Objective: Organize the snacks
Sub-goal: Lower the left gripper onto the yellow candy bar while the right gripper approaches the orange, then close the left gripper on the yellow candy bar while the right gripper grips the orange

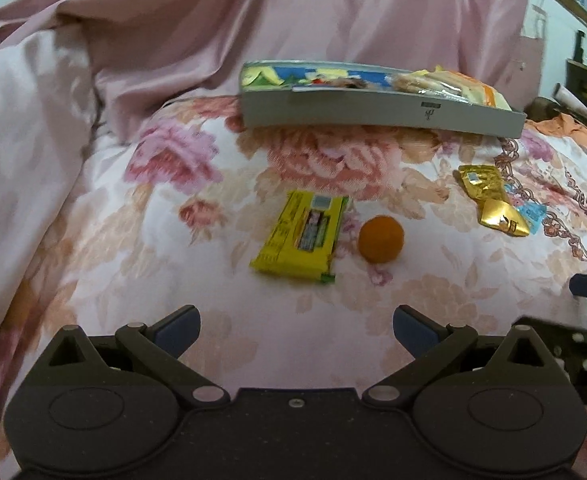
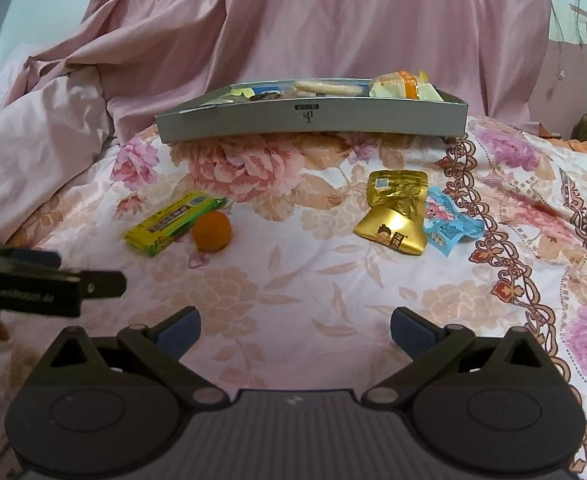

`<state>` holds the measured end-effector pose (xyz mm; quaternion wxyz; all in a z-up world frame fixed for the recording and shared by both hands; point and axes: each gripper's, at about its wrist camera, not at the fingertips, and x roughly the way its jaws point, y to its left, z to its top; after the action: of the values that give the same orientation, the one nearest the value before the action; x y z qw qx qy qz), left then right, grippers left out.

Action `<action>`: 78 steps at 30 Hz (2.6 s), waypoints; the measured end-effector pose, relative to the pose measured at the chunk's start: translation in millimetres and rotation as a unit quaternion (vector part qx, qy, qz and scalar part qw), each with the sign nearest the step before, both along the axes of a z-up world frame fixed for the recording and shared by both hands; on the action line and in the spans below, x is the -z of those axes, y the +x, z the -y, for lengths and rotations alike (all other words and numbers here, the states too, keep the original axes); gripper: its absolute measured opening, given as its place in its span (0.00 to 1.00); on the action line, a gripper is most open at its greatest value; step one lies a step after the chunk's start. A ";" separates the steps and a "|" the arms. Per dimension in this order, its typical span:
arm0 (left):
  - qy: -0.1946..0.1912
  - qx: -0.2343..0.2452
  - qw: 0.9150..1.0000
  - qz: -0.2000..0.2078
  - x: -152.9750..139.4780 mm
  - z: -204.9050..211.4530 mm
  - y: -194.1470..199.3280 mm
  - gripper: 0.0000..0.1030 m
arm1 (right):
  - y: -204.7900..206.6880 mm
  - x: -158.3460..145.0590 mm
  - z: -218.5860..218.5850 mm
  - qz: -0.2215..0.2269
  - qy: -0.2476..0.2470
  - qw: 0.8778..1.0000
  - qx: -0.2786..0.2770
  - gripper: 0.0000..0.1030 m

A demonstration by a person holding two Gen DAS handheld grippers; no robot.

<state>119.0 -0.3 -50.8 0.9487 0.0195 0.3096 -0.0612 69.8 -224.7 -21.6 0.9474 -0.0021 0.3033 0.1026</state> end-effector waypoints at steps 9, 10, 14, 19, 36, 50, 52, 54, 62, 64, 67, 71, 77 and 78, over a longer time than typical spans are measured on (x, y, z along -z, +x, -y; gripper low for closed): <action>0.008 0.007 1.000 0.007 1.4 -13.6 37.2 0.99 | 6.0 5.0 -12.6 0.030 -0.063 0.997 -0.043 1.00; 0.008 0.005 1.000 0.008 1.3 -15.8 41.0 0.99 | 6.3 5.5 -14.6 0.037 -0.074 0.995 -0.050 1.00; 0.005 0.001 1.000 0.007 3.2 -19.9 52.6 0.99 | 13.5 8.0 -20.2 0.044 -0.089 0.992 -0.079 1.00; 0.007 0.007 1.000 0.005 4.9 -19.4 62.8 0.99 | 32.7 10.7 -27.2 0.037 -0.112 0.989 -0.093 1.00; 0.040 0.119 0.992 0.002 1.3 -5.1 86.4 0.94 | 85.4 10.8 -57.6 0.077 -0.124 0.974 -0.174 0.85; -0.011 0.120 0.992 -0.024 10.1 -9.4 96.0 0.64 | 88.8 19.6 -74.2 0.097 -0.162 0.959 -0.210 0.70; -0.009 0.124 0.992 -0.027 10.6 -6.8 95.7 0.61 | 88.7 20.0 -75.6 0.100 -0.164 0.958 -0.214 0.67; -0.003 0.124 0.992 -0.027 11.4 -4.3 95.3 0.60 | 88.9 20.7 -77.5 0.098 -0.167 0.955 -0.225 0.61; -0.010 0.117 0.993 -0.029 10.8 -4.8 95.0 0.49 | 85.4 21.7 -83.3 0.104 -0.178 0.947 -0.248 0.41; -0.009 0.118 0.993 -0.028 11.5 -3.2 94.3 0.49 | 84.5 22.3 -84.1 0.105 -0.180 0.946 -0.248 0.39; -0.010 0.114 0.993 -0.030 11.2 -2.6 93.9 0.49 | 83.4 21.8 -83.5 0.105 -0.180 0.947 -0.243 0.39; -0.017 0.095 0.994 -0.046 8.1 -1.7 91.9 0.49 | 82.0 16.8 -79.7 0.098 -0.184 0.951 -0.228 0.38; 0.007 0.068 0.995 -0.067 4.3 11.8 75.2 0.49 | 72.9 6.3 -65.3 0.087 -0.192 0.959 -0.191 0.38; 0.014 0.068 0.995 -0.069 4.5 14.8 72.5 0.49 | 71.1 3.3 -62.2 0.085 -0.189 0.961 -0.184 0.38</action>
<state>191.5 -15.0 -55.3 0.9184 0.0498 0.3730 -0.1221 140.9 -162.4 -25.0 0.9166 -0.2461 0.2297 0.2157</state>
